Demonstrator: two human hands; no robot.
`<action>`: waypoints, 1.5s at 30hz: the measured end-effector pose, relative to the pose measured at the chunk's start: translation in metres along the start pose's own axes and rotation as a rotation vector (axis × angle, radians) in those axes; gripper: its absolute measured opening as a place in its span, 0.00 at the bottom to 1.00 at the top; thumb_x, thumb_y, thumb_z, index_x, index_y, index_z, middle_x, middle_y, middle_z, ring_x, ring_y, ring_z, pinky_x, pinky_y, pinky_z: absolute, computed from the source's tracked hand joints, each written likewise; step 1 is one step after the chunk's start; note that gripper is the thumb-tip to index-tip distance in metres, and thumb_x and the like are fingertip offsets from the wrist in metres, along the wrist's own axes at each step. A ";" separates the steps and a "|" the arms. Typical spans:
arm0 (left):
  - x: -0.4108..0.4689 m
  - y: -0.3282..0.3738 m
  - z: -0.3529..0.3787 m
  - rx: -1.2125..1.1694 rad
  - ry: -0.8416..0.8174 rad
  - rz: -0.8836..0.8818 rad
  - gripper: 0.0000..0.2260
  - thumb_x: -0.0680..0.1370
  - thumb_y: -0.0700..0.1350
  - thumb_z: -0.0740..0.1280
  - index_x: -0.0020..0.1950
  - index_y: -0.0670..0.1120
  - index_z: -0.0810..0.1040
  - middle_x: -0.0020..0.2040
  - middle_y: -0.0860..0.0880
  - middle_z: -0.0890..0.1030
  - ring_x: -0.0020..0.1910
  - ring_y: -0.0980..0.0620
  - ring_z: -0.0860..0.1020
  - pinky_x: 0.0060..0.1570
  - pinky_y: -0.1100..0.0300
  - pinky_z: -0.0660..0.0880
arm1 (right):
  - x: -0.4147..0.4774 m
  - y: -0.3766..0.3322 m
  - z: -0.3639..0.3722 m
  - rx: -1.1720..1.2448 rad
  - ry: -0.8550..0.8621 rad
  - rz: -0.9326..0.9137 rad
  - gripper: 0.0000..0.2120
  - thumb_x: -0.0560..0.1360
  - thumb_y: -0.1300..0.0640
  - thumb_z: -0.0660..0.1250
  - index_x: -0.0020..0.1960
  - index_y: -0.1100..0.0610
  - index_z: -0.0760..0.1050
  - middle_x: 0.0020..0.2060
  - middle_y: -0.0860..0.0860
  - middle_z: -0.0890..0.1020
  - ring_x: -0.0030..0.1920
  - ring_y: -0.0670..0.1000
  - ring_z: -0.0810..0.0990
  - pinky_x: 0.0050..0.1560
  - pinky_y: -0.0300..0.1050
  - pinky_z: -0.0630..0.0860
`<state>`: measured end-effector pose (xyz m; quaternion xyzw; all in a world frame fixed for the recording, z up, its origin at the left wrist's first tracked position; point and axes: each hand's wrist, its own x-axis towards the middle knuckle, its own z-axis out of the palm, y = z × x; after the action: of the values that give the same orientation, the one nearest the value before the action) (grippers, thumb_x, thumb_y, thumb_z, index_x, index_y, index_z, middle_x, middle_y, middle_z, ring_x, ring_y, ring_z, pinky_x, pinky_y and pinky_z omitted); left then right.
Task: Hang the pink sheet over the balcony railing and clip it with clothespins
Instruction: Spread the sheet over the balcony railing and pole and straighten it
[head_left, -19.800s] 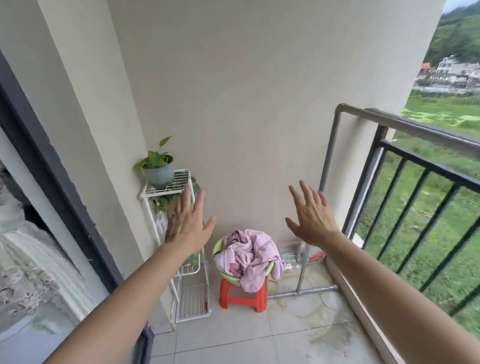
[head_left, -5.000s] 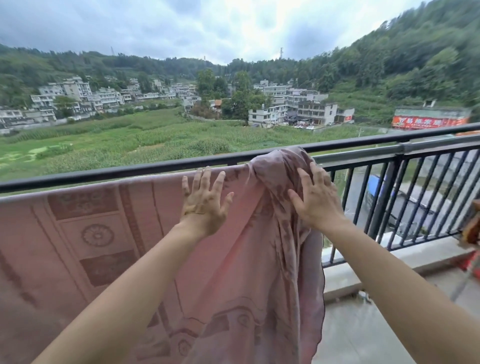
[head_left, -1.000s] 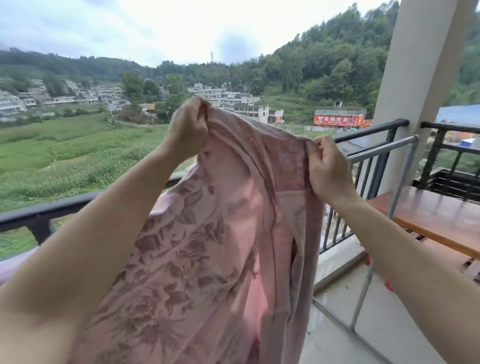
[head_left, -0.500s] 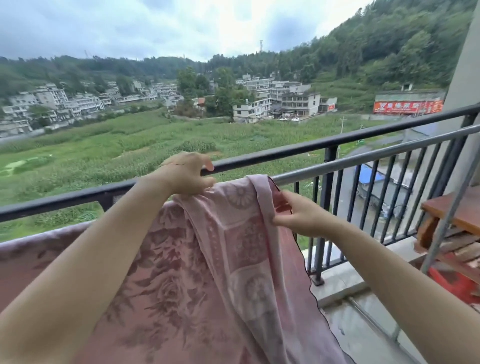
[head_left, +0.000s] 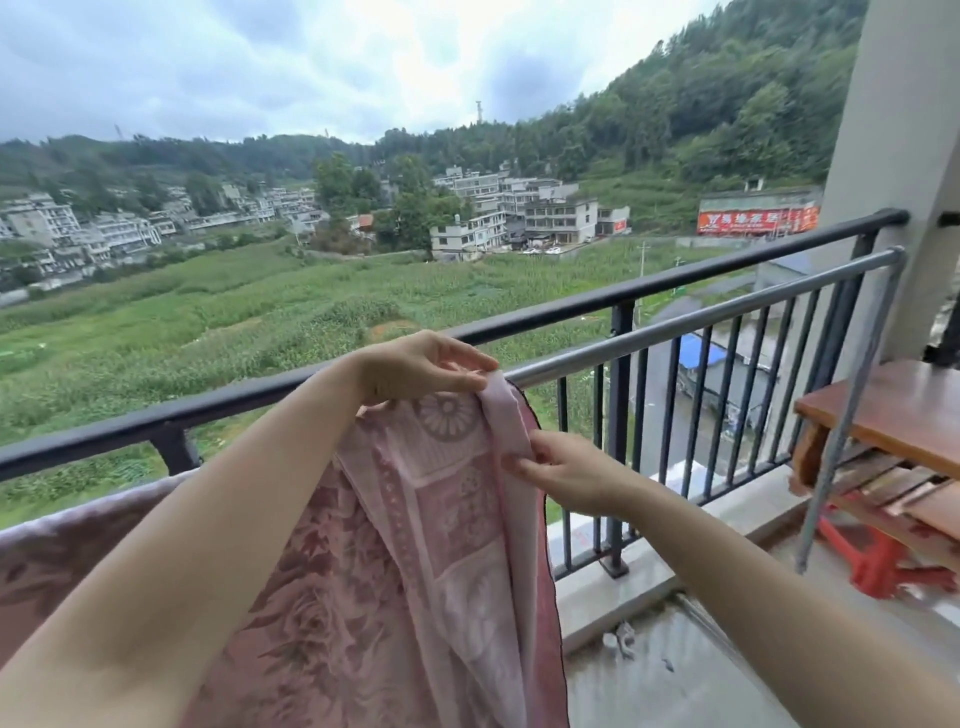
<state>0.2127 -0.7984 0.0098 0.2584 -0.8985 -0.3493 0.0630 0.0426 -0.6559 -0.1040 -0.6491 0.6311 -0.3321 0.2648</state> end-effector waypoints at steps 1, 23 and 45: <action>0.001 0.003 0.000 -0.004 -0.001 0.007 0.18 0.76 0.51 0.70 0.65 0.55 0.78 0.61 0.54 0.80 0.57 0.57 0.79 0.56 0.56 0.79 | 0.000 0.003 -0.004 0.061 0.049 0.007 0.11 0.81 0.48 0.62 0.51 0.54 0.78 0.45 0.48 0.81 0.45 0.49 0.79 0.43 0.42 0.74; 0.067 0.080 -0.016 -0.187 0.167 0.294 0.09 0.81 0.51 0.62 0.47 0.46 0.74 0.37 0.50 0.76 0.33 0.54 0.75 0.31 0.63 0.75 | -0.024 -0.025 -0.146 0.092 0.604 0.120 0.15 0.80 0.46 0.63 0.50 0.56 0.81 0.39 0.53 0.83 0.38 0.54 0.80 0.42 0.56 0.79; 0.203 0.131 0.011 -0.385 -0.358 0.179 0.15 0.72 0.38 0.71 0.57 0.40 0.73 0.51 0.42 0.78 0.50 0.45 0.77 0.51 0.59 0.79 | -0.078 0.085 -0.214 -0.300 0.778 0.457 0.24 0.79 0.36 0.58 0.43 0.56 0.78 0.37 0.53 0.82 0.40 0.52 0.79 0.37 0.44 0.70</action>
<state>-0.0196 -0.8141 0.0744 0.0953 -0.8317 -0.5466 -0.0184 -0.1741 -0.5671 -0.0399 -0.3521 0.8511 -0.3889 -0.0214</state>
